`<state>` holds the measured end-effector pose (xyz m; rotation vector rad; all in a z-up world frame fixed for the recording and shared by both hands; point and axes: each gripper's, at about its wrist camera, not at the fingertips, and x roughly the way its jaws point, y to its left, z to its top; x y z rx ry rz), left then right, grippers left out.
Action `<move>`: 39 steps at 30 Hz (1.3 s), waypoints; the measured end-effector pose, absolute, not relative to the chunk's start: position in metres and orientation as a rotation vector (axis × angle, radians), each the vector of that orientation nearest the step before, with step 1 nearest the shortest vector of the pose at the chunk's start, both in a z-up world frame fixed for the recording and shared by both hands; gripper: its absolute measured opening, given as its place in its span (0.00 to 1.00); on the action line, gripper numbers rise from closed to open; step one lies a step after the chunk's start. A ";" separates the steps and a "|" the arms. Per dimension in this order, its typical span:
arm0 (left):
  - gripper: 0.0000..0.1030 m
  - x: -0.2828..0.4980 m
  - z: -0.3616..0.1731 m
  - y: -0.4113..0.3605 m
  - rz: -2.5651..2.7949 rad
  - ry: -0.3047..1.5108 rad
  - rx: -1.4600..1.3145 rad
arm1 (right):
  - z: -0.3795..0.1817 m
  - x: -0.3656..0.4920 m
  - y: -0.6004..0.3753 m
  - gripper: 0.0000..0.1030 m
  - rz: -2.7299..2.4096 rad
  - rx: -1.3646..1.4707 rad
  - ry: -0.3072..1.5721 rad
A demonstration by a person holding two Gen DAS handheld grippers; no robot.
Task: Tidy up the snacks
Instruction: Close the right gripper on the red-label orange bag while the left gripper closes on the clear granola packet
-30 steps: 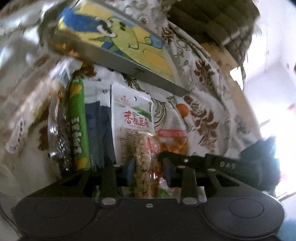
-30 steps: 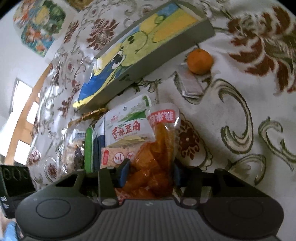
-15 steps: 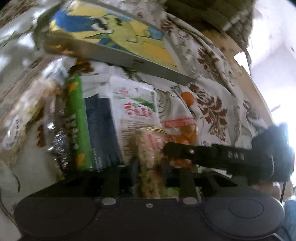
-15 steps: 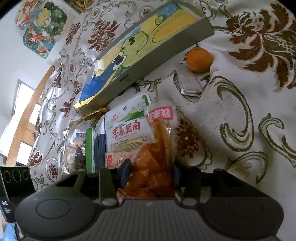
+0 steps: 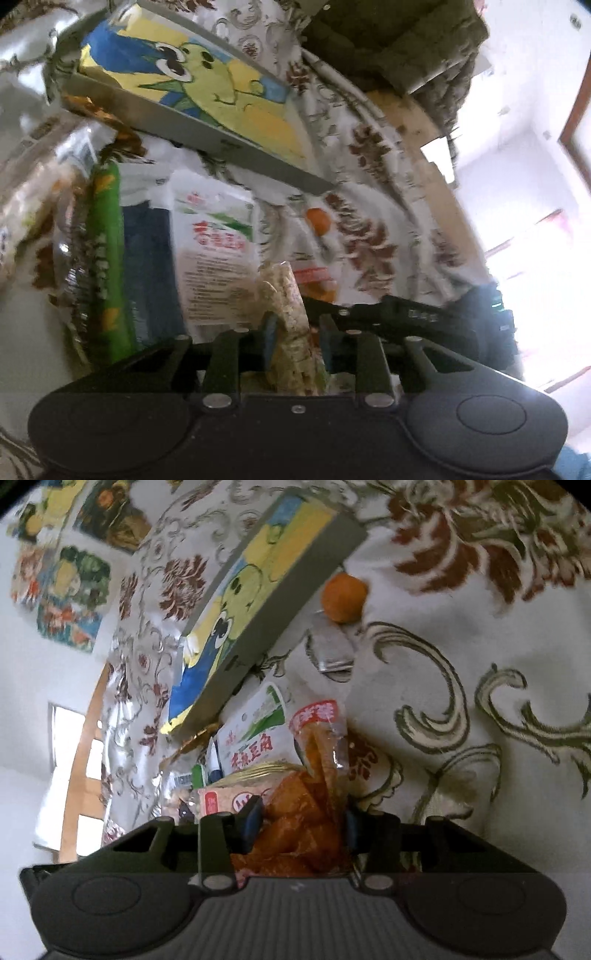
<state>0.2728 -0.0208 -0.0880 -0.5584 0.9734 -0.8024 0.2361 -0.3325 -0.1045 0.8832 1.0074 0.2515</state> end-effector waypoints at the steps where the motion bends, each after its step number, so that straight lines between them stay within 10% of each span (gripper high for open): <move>1: 0.29 0.273 -0.089 -0.024 -0.781 0.978 -0.520 | -0.105 0.238 -0.331 0.46 0.249 0.870 1.010; 16: 0.32 0.284 -0.093 -0.013 -0.847 0.952 -0.679 | -0.107 0.241 -0.327 0.46 0.287 0.910 0.988; 23: 0.32 0.269 -0.068 -0.038 -0.804 0.938 -0.339 | -0.127 0.245 -0.334 0.46 0.341 1.074 1.029; 39: 0.25 0.294 -0.090 -0.041 -0.877 0.950 -0.564 | -0.063 0.224 -0.322 0.43 0.194 0.661 0.990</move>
